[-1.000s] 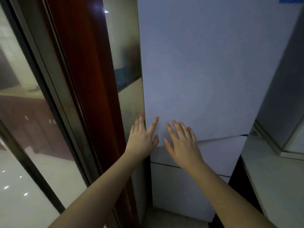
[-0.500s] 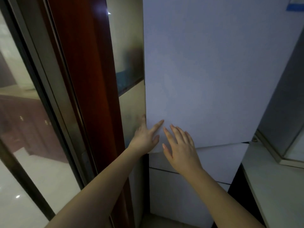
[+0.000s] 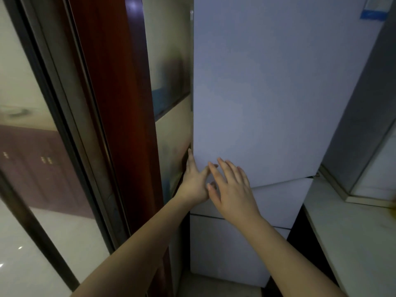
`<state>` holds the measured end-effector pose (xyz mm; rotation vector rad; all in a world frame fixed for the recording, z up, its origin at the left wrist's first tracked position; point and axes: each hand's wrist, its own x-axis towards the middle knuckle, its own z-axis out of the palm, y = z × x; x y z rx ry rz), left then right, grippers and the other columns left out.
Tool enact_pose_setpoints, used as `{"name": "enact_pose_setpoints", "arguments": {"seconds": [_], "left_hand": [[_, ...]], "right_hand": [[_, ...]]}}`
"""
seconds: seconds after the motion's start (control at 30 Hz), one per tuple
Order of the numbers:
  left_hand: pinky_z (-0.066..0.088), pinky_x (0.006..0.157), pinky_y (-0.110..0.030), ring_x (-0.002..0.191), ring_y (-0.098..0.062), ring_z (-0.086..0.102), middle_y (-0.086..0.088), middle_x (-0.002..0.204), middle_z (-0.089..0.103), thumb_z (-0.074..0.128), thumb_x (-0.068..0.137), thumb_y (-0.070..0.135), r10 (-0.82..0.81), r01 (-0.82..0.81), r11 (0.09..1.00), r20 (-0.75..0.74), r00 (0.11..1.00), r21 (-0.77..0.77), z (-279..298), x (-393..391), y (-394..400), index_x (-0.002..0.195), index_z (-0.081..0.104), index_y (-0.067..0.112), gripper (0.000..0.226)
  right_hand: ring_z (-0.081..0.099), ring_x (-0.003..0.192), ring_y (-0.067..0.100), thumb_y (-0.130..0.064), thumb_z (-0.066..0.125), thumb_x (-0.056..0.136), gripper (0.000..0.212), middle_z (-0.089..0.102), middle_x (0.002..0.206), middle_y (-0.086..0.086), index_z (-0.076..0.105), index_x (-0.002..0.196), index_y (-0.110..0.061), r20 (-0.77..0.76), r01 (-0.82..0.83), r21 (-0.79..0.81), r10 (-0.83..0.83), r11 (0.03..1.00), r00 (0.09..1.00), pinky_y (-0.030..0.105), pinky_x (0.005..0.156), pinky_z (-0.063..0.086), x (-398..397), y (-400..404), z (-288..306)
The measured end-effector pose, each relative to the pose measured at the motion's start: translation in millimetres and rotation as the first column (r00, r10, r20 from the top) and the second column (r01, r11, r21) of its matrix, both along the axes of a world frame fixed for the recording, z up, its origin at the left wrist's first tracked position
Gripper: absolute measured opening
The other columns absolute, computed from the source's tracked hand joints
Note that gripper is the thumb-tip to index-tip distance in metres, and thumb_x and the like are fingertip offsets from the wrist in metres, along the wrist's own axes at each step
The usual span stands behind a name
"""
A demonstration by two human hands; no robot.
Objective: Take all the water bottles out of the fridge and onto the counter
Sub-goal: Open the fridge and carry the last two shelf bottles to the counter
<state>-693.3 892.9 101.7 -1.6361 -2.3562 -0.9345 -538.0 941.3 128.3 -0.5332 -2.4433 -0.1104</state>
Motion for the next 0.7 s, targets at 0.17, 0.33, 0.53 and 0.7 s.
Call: {"name": "enact_pose_setpoints", "arguments": {"seconds": [0.17,0.33,0.53,0.7], "left_hand": [[0.007,0.122,-0.050,0.148,-0.034,-0.023,-0.011,0.148,-0.046,0.058,0.091,0.051,-0.042,0.027,0.994,-0.134,0.990,-0.107,-5.5,27.7,-28.0,0.147,-0.017,0.042,0.094],[0.014,0.122,-0.053,0.152,-0.025,-0.007,-0.013,0.164,-0.008,0.030,0.094,0.061,-0.253,0.250,0.968,-0.151,0.956,-0.034,-10.9,26.0,-61.2,0.152,-0.014,0.038,0.076],[0.026,0.116,-0.056,0.149,-0.018,0.011,-0.004,0.162,0.023,0.038,0.091,0.043,-0.282,0.286,0.958,-0.316,0.906,-0.036,-6.3,20.2,-106.8,0.150,0.010,0.030,0.066],[0.042,0.107,-0.054,0.143,-0.022,0.033,-0.008,0.150,0.045,0.045,0.087,0.045,-0.206,0.214,0.976,-0.392,0.896,-0.025,-13.0,16.9,-123.2,0.145,0.031,0.025,0.063]], "right_hand": [[0.031,0.143,0.025,-0.043,0.035,0.097,0.057,0.035,0.155,0.007,0.036,0.149,-0.021,0.032,0.015,-0.006,-0.015,1.000,0.999,0.046,0.118,0.024,2.4,-20.6,-5.3],[0.031,0.142,0.022,-0.041,0.040,0.098,0.056,0.037,0.153,0.005,0.032,0.150,-0.021,0.026,-0.015,0.047,0.014,0.999,1.000,0.041,0.118,0.019,5.8,-56.1,2.7],[0.025,0.145,0.019,-0.042,0.036,0.099,0.057,0.034,0.156,0.002,0.029,0.152,-0.024,0.040,-0.003,0.004,0.003,1.000,0.999,0.040,0.119,0.022,8.3,-82.8,-2.0],[0.014,0.148,0.019,-0.043,0.036,0.099,0.060,0.023,0.160,0.003,0.022,0.154,-0.026,0.081,0.064,-0.006,-0.064,0.998,0.995,0.031,0.117,0.005,5.5,-93.9,-1.0]]}}
